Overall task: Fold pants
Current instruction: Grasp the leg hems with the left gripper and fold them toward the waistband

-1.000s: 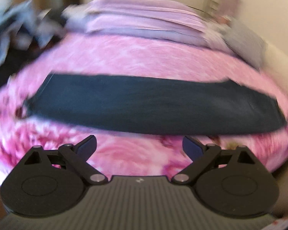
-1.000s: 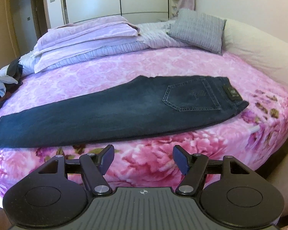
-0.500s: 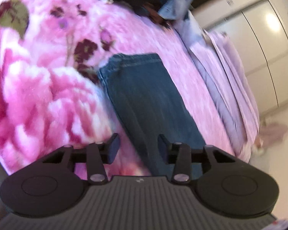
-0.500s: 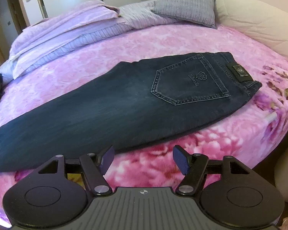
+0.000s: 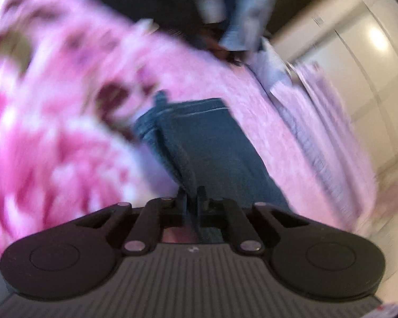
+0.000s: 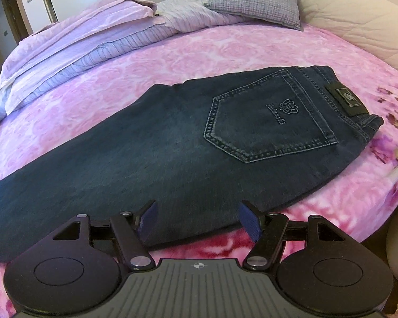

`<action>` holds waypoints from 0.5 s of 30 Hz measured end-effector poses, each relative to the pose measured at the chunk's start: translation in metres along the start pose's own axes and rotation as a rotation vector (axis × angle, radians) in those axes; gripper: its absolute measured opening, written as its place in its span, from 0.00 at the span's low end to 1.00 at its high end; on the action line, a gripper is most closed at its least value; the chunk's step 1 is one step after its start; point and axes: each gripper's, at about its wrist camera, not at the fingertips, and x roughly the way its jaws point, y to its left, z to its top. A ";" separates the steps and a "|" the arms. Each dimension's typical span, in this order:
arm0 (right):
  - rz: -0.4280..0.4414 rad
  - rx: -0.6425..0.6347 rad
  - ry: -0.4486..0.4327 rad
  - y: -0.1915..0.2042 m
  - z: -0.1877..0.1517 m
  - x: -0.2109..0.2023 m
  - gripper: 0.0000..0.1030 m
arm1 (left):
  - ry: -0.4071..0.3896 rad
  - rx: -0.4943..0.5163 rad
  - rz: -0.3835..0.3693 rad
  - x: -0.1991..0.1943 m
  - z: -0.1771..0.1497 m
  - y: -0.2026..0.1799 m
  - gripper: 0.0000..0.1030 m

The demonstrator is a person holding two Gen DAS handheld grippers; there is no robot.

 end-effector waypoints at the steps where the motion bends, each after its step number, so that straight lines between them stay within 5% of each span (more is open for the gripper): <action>1: -0.001 0.004 -0.003 -0.002 0.000 0.000 0.63 | -0.029 0.098 0.015 -0.004 0.000 -0.017 0.03; 6: -0.031 0.061 -0.026 -0.029 -0.002 -0.005 0.63 | -0.152 0.578 -0.013 -0.024 -0.014 -0.120 0.02; 11: -0.053 0.134 -0.062 -0.060 -0.001 -0.015 0.63 | -0.197 1.007 -0.257 -0.047 -0.087 -0.232 0.02; 15: -0.069 0.172 -0.095 -0.081 -0.001 -0.028 0.63 | -0.112 1.269 -0.449 -0.047 -0.183 -0.277 0.02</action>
